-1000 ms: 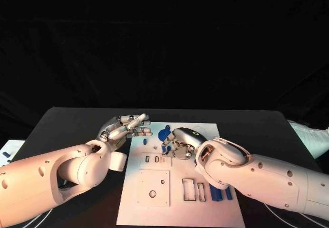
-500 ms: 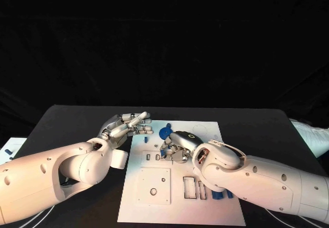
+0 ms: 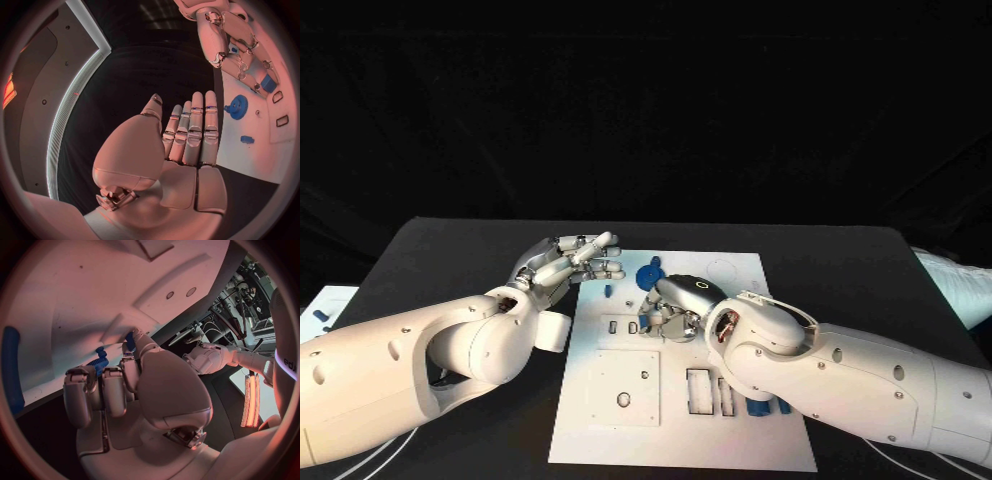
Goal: Assemble the parts on the task board
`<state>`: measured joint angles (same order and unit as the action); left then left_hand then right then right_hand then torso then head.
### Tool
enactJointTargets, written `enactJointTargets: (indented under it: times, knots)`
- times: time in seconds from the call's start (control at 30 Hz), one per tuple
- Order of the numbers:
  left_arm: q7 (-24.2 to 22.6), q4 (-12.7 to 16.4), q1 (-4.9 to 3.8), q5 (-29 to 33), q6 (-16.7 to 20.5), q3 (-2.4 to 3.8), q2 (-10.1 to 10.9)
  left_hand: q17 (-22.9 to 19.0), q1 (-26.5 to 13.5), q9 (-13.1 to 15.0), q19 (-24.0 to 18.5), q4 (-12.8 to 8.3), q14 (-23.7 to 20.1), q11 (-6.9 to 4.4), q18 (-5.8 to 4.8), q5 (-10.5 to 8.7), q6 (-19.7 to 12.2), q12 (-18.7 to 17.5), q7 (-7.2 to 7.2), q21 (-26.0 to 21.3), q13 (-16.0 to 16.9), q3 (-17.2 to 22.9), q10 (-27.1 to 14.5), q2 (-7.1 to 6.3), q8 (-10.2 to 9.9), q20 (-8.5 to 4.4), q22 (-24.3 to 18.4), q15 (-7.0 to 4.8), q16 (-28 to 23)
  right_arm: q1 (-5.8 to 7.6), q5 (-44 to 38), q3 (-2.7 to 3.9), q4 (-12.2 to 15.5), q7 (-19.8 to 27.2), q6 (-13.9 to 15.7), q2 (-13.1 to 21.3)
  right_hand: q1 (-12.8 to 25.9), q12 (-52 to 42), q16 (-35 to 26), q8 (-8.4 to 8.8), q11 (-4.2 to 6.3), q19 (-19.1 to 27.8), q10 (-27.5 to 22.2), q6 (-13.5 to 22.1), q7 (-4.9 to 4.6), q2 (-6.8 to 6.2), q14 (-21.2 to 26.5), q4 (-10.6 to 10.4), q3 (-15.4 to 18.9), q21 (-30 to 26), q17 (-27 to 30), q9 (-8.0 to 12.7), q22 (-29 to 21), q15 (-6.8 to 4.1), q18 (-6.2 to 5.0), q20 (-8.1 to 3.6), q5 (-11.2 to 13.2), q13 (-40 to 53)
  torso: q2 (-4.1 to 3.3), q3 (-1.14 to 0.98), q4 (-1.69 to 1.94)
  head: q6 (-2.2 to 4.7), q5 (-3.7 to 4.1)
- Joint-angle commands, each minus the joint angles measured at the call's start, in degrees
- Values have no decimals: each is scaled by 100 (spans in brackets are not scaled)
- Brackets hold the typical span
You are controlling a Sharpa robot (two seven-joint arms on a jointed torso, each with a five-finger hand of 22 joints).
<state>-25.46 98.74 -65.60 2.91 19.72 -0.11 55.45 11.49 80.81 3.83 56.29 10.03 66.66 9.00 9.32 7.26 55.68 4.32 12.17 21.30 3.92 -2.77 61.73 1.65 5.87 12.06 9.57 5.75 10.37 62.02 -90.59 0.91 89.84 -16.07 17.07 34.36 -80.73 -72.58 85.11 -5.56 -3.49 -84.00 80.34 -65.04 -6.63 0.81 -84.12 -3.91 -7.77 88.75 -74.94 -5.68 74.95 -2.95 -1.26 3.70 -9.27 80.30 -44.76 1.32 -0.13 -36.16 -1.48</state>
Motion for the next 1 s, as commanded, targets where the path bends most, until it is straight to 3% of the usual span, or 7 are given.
enactJointTargets:
  times: [0.03, 0.73, 1.0]
  knots:
    - [-66, 13, -1, 15, -80, 3, -12, 6, 25, -4, 41, -41, 28, 4, 110, 16, 30, -27, 8, 4, -3, -2, 15, 15, -37, -5, -8, 15, -27, -24, -156, -21, 1, -135, -323, 13, 4, 38, -21, -17, 317, -355, 334, -202, 168, 47, -376, -12, 3, -19, -438, -8, 1200, -39, 45, -46, -24, -158, 2, -3, 1, -8, -2]
    - [-61, 6, -1, 15, -83, 2, -17, 6, 25, -4, 41, -41, 28, 4, 110, 16, 30, -27, 8, 4, -3, -2, 15, 15, -37, -5, -8, 15, -27, -26, -344, -21, 49, -331, -393, 18, 218, 369, -80, 190, 203, -297, 174, 100, 22, -245, -360, -47, 31, -59, -351, 57, 1128, 48, 27, 19, -59, -337, 3, 1, 2, -32, -19]
    - [-53, 7, -1, 15, -85, 2, -16, 15, 28, -4, 41, -51, 29, 6, 110, 16, 32, -34, 11, 1, -3, -6, 17, 21, -43, -4, -10, 16, -38, -26, -353, -22, 63, -339, -290, 7, 377, 664, -104, 211, 97, -258, 24, 477, -97, -449, -353, -122, 95, -85, -318, 139, 1081, 138, 15, 99, -20, -510, 0, 1, -2, -30, -20]
